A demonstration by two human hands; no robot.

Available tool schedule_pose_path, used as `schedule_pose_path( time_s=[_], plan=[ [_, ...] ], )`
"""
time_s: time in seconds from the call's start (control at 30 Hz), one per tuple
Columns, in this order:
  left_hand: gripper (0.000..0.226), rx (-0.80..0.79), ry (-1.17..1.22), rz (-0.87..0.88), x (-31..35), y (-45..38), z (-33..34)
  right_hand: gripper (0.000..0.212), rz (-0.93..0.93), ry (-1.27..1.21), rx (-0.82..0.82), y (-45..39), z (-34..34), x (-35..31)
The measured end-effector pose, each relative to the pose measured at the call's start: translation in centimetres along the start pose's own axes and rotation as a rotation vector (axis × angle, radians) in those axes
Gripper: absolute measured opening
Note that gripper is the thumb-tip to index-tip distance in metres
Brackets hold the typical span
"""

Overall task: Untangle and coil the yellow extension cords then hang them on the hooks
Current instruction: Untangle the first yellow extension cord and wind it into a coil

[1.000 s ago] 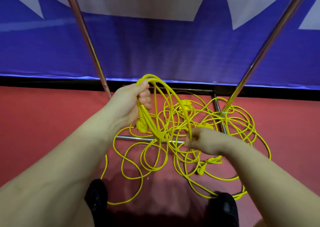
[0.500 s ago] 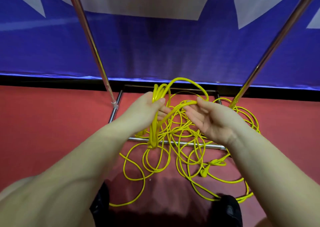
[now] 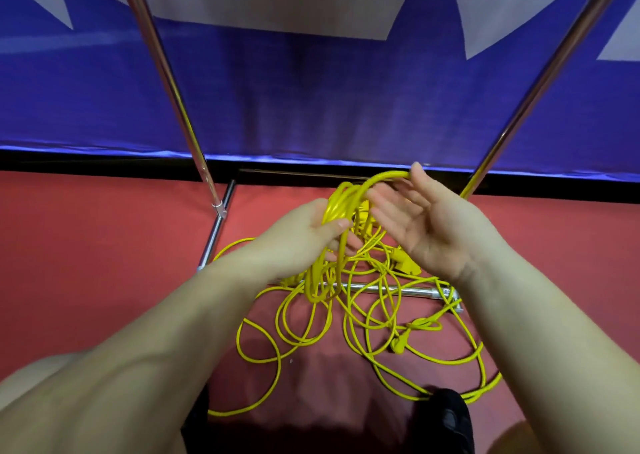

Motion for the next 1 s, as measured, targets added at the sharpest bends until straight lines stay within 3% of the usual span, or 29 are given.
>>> schedule_pose_path(
  time_s=[0.13, 0.2, 0.27, 0.33, 0.43, 0.53, 0.73, 0.8, 0.9, 1.0],
  plan=[
    [0.019, 0.148, 0.455, -0.021, 0.4, -0.2, -2.5, 0.023, -0.216, 1.139, -0.177, 0.5, 0.8, 1.7],
    [0.02, 0.197, 0.615, -0.029, 0.3, -0.3, -3.6, 0.016, -0.241, 1.4, -0.331, 0.7, 1.5, 4.0],
    [0.02, 0.239, 0.645, -0.025, 0.4, -0.3, -4.6, 0.024, -0.313, 1.44, -0.367, 0.6, 1.6, 4.5],
    [0.02, 0.291, 0.638, -0.02, 0.3, -0.3, -5.6, 0.017, -0.396, 1.36, -0.254, 0.2, 1.2, 3.0],
    [0.02, 0.367, 0.607, -0.053, -0.7, -0.6, -6.9, 0.023, -0.527, 1.164, -0.044, 0.4, 0.1, -0.3],
    [0.019, 0.388, 0.477, -0.131, -2.0, -0.8, -7.0, 0.016, -0.584, 1.12, 0.036, 0.7, -0.5, -1.9],
    [0.021, 0.375, 0.207, -0.136, -2.2, -1.0, -6.8, 0.02, -0.54, 1.452, 0.161, 0.0, -1.9, -2.9],
    [0.021, 0.357, 0.146, -0.106, -1.8, -1.1, -6.7, 0.023, -0.45, 1.578, 0.15, -0.3, -2.2, -2.4],
    [0.02, 0.316, 0.169, -0.089, -1.4, -1.1, -6.3, 0.023, -0.315, 1.726, 0.006, -0.4, -1.9, -0.8],
    [0.018, 0.292, 0.166, -0.078, -1.2, -1.2, -6.1, 0.016, -0.254, 1.68, -0.163, 0.3, -0.9, 0.3]
  ],
)
Point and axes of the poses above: each hand's wrist, its own y-axis away from the middle knuckle, its own z-axis out of the palm, x = y × z, the point moved 9 cm from there along -y, towards the middle knuckle, and after that the axes turned 4 degrees about -z, right-handed, at the moved point
